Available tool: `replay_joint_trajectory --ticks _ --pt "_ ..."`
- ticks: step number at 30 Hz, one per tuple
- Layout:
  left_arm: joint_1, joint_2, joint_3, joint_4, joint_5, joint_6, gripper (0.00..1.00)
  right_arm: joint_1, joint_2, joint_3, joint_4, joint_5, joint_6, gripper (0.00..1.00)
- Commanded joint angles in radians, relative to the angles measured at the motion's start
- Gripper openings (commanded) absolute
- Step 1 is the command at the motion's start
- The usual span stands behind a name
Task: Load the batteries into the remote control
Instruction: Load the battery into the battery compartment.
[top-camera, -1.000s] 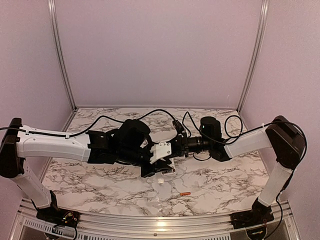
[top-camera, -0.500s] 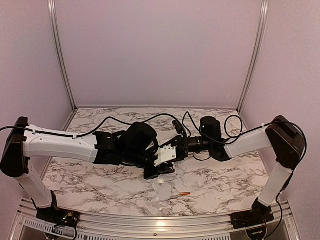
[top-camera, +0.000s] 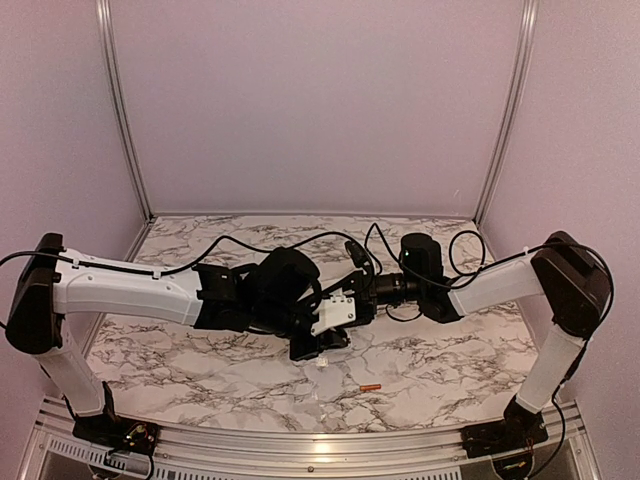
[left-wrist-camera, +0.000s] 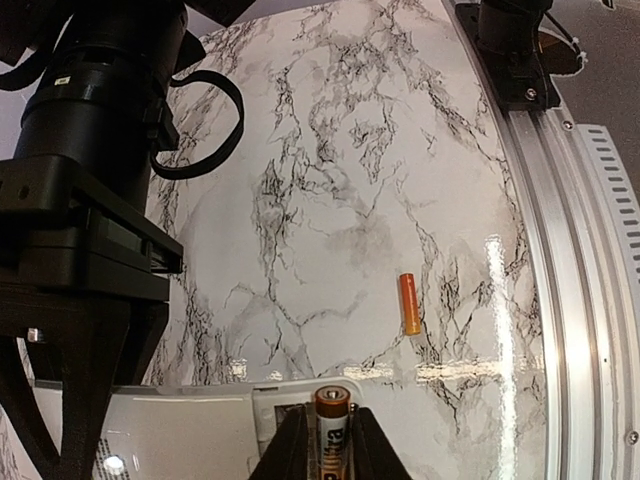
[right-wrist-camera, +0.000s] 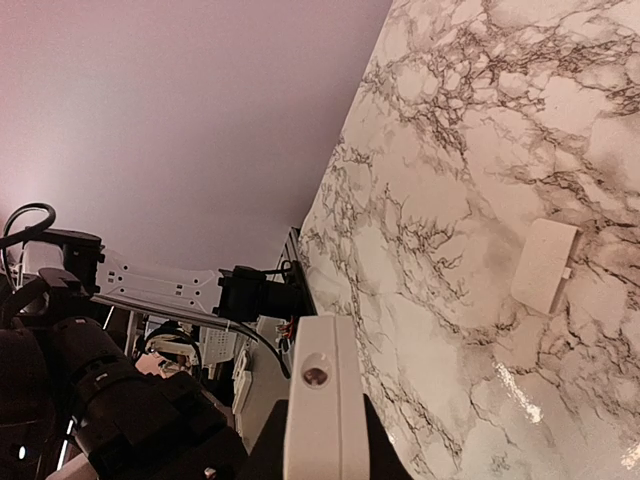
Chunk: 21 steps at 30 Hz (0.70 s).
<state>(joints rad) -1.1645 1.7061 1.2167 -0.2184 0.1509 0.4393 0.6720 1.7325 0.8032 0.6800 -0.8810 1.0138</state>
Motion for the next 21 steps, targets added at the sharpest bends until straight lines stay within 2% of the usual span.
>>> replay_joint_trajectory --ticks 1,10,21 --pt "-0.006 0.021 0.024 -0.028 -0.011 0.010 0.15 0.004 0.011 0.012 0.024 -0.001 0.001 0.00" --pt "-0.006 0.020 0.008 -0.046 -0.031 0.001 0.01 0.000 0.003 0.009 0.025 -0.004 0.002 0.00" --pt "0.002 0.055 -0.005 -0.112 -0.074 -0.031 0.00 -0.009 -0.031 0.010 0.017 -0.012 -0.001 0.00"
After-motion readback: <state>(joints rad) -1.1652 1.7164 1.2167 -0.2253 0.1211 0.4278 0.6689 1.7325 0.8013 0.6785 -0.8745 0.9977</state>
